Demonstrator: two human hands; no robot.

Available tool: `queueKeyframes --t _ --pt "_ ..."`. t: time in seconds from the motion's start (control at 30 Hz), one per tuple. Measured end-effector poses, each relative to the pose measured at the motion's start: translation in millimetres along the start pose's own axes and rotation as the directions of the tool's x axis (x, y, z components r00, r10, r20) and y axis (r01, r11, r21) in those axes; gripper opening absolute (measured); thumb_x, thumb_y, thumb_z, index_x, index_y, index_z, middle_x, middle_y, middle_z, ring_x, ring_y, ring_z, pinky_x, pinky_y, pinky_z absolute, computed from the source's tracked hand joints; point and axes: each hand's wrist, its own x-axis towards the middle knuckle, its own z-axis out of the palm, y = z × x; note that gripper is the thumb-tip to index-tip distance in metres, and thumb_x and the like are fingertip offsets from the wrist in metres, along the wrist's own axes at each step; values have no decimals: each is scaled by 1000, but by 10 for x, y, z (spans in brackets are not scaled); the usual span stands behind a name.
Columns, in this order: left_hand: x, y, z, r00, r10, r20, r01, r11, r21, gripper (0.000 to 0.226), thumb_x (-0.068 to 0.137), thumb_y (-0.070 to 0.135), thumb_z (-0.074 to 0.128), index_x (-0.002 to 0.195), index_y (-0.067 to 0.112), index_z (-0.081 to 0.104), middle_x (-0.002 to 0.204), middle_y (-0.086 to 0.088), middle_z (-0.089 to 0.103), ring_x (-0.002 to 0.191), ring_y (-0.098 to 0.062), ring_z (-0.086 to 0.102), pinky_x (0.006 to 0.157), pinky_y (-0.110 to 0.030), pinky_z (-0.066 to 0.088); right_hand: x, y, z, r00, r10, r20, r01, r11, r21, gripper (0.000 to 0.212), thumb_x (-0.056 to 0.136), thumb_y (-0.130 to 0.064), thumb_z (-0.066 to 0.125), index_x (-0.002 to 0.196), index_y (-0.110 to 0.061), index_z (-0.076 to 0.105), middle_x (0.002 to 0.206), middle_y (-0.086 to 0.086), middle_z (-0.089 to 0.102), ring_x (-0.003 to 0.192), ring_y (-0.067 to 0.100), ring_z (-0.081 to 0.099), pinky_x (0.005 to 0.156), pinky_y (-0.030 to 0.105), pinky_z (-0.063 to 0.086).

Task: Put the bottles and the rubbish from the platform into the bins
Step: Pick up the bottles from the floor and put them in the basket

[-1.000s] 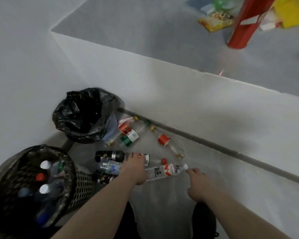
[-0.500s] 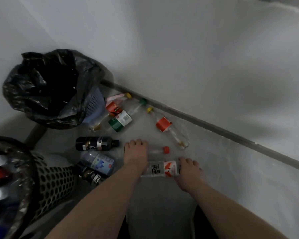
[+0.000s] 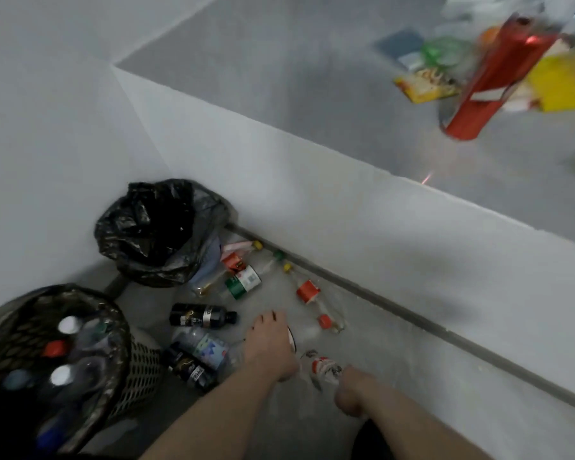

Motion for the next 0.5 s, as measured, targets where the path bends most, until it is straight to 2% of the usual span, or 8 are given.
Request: queueKeyframes --t 0.13,0.2,0.3,0.4,0.47,0.5 --pt "-606 96 -495 1000 -2 -1 2 995 -100 60 75 37 69 125 20 40 124 -7 57 115 -29 57 98 -41 48 -942 100 -324 999 -37 12 38 999 -27 48 105 -13 40 152 -2 35 154 11 43 138 26 50 109 33 40" --pt "-880 142 -762 999 15 -51 -23 985 -168 58 74 37 64 124 22 40 118 -6 61 109 -29 61 92 -40 52 -1215 227 -379 1000 1 10 -1 1000 -24 48 106 -19 45 151 -5 37 150 15 50 129 26 58 100 35 48" --pt "-1243 219 -1123 985 65 -163 -109 954 -280 66 74 38 61 134 25 37 118 -7 61 110 -31 62 92 -39 53 -1656 414 -469 1000 24 0 -24 1000 -9 50 105 -31 47 148 -7 40 143 16 55 113 24 66 86 33 55" --pt "-1589 250 -1433 962 98 -255 -185 920 -345 73 69 57 63 131 29 39 123 -7 61 115 -31 61 94 -40 52 -2097 615 -546 990 0 -138 1 1000 11 48 100 -37 45 136 -7 52 116 11 67 93 21 73 71 32 60" --pt "-1793 217 -1583 950 93 -298 -214 888 -407 79 67 65 66 131 29 40 124 -6 62 115 -29 60 96 -38 50 -2304 722 -502 958 -25 -284 44 997 63 43 97 -42 45 120 -8 58 98 10 69 89 25 75 66 33 59" --pt "-1881 188 -1638 945 75 -318 -219 868 -446 81 68 67 68 134 27 41 125 -5 62 115 -28 59 96 -37 49 -2378 765 -457 924 -38 -381 81 992 98 43 97 -45 45 117 -10 59 98 11 70 91 28 75 68 34 58"
